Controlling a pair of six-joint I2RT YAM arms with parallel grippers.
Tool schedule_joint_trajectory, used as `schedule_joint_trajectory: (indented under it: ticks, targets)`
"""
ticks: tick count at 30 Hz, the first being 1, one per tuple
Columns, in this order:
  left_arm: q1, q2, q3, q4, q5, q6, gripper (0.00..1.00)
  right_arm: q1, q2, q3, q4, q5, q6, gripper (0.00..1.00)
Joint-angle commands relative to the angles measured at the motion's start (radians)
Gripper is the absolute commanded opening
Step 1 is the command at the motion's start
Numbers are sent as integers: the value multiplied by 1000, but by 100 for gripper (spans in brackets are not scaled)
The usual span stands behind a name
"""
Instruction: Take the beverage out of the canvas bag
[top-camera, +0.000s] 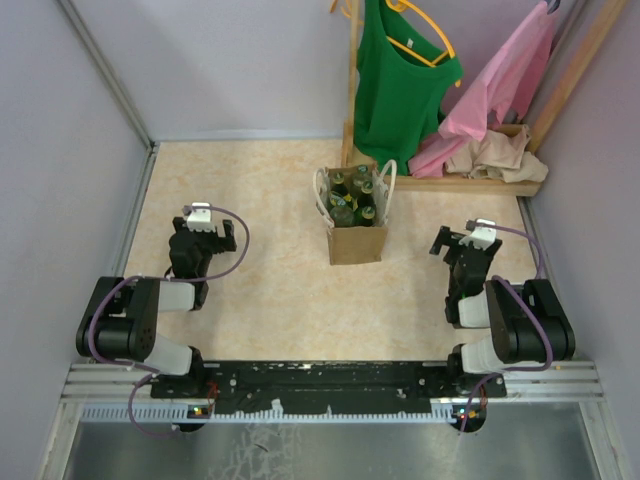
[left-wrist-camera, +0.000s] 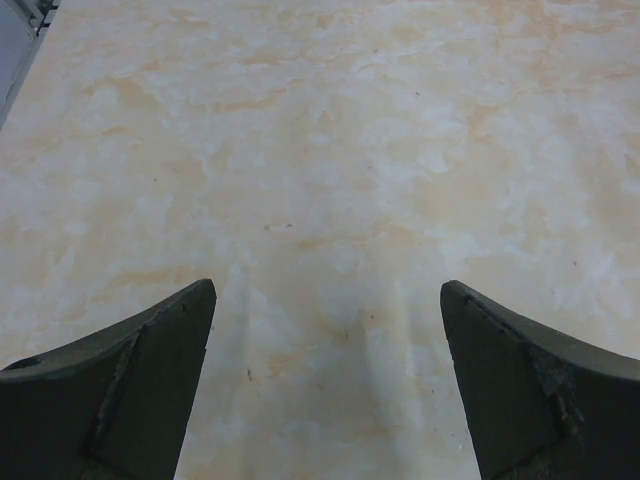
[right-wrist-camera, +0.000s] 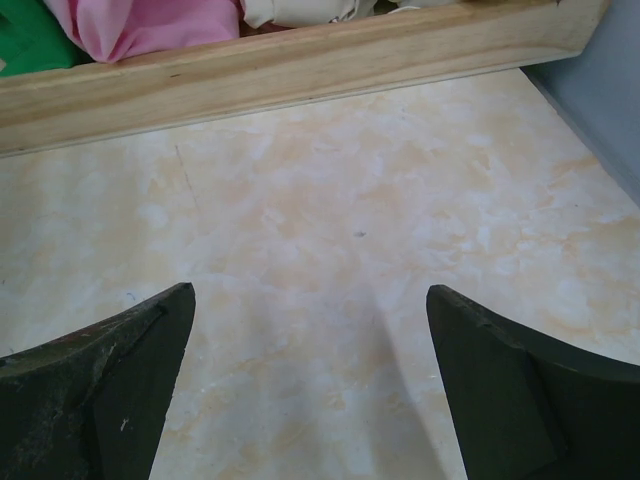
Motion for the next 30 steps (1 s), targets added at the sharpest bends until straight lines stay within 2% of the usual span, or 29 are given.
schedule_joint_trajectory:
  ticks: [1,21,25,30]
  targets:
    - [-6,0,8,7,7,-3,100,10,6,39,48,-43,-39,99]
    - [-6,0,18,3,45,24,100,9,6,47,36,-71,-51,99]
    - [-14,-39,38,-51,71,44,100,9,6,47,36,-72,-50,99]
    - [-53,-127,132,-167,95,45,100,9,6,47,36,-71,-50,99]
